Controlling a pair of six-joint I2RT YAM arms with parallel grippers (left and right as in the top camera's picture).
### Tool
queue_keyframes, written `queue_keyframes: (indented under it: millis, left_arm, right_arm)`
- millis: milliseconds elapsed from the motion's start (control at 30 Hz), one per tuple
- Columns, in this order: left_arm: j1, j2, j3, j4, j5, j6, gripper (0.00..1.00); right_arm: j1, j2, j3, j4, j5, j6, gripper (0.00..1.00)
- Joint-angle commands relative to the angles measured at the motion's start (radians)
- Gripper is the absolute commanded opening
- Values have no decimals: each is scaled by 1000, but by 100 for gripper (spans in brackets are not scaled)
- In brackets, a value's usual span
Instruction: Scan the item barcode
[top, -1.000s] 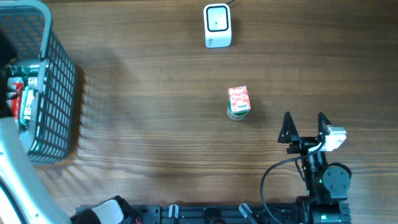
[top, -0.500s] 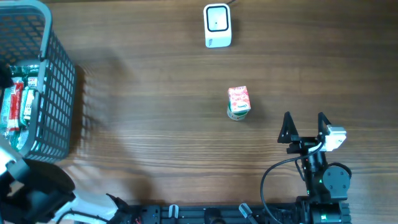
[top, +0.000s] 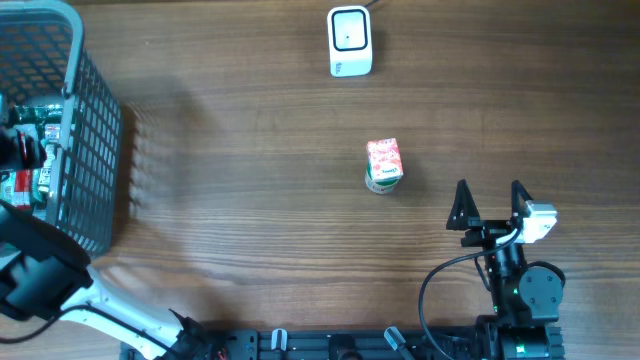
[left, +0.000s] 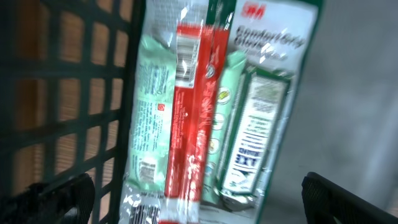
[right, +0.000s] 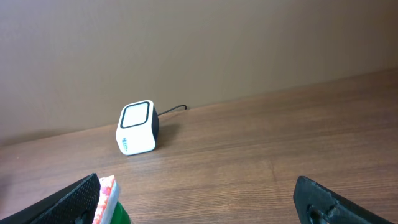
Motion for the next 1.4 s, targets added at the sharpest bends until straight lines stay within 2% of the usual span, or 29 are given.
queue_keyframes:
  millis: [0,367,633,767,1100,1367]
  left_arm:
    - [27,59,5,5,42,72,100]
    - [62,108,5,-10,215,167,100]
    - [56,155,2,-24,206,185,100]
    - [56,156,-21,18,149,155,100]
    - [34,167,-131,87,146,155,100]
    - [2,152,-137,101,127,129,100]
  right_arm:
    - [8,-8,-1,3,2,4,100]
    - [8,-8,-1,3,2,4,100]
    - [8,-8,-1,3,2,4,100]
    - [8,-8,-1,3,2,3,100]
    - [8,-8,-1,3,2,4,100]
    - [8,-8,-1,3,2,4,100]
